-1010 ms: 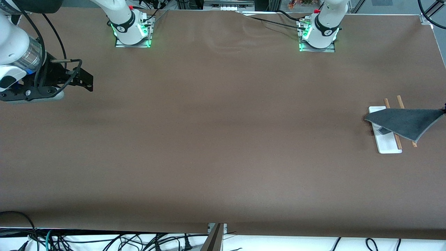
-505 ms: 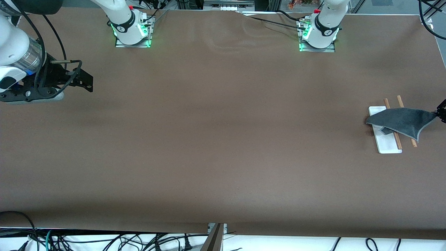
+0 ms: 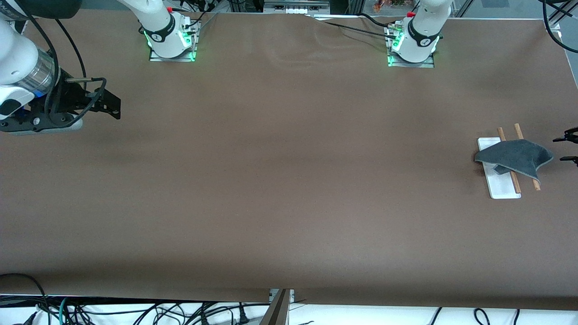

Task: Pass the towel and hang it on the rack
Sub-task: 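Lower the towel onto the rack dowels and open the left gripper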

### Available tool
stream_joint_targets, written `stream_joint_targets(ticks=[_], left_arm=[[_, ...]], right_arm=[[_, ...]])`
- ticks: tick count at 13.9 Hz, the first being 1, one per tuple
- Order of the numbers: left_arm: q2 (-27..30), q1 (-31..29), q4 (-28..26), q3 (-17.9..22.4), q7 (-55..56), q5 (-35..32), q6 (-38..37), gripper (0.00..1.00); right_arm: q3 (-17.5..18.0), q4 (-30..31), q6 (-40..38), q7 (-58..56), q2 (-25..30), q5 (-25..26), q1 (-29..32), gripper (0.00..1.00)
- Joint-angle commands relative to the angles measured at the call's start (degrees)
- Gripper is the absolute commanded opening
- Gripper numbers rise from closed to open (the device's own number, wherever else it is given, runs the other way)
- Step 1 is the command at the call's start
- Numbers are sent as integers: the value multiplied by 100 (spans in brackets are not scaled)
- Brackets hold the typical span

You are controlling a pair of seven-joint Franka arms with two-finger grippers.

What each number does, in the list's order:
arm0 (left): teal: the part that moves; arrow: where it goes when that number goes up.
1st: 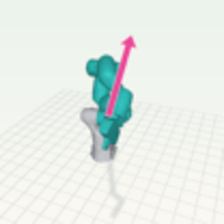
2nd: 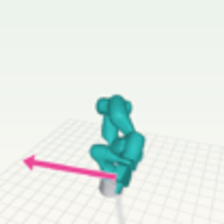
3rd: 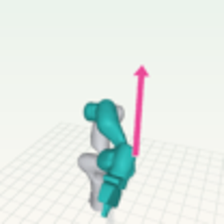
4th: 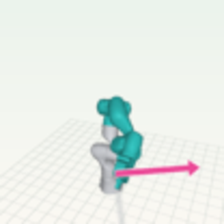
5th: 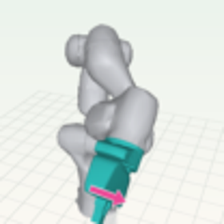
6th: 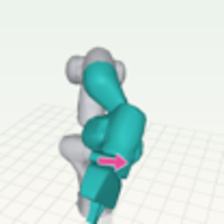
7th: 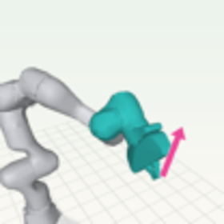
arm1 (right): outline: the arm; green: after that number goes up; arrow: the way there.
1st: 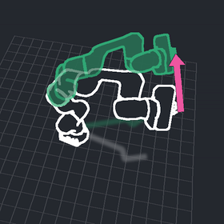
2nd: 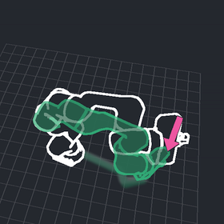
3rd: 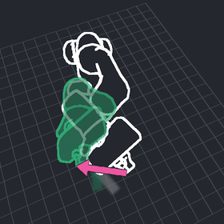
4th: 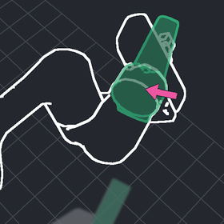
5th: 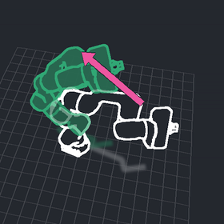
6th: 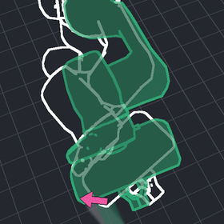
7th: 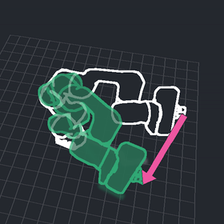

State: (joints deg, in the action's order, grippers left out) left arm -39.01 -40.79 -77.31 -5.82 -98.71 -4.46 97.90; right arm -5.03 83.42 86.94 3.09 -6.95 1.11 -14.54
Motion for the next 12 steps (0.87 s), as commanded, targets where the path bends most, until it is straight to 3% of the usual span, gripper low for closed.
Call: stream_joint_targets(ticks=[1,6,12], left_arm=[[16,-122,198,-68,-131,77,-34,100],[683,185,410,-208,166,112,-561,100],[1052,194,410,-1359,1535,358,-903,100]], right_arm=[[20,-54,-28,-37,1,21,12,100],[20,-54,-28,-37,1,21,4,100],[37,-54,-28,-37,1,21,3,100]])
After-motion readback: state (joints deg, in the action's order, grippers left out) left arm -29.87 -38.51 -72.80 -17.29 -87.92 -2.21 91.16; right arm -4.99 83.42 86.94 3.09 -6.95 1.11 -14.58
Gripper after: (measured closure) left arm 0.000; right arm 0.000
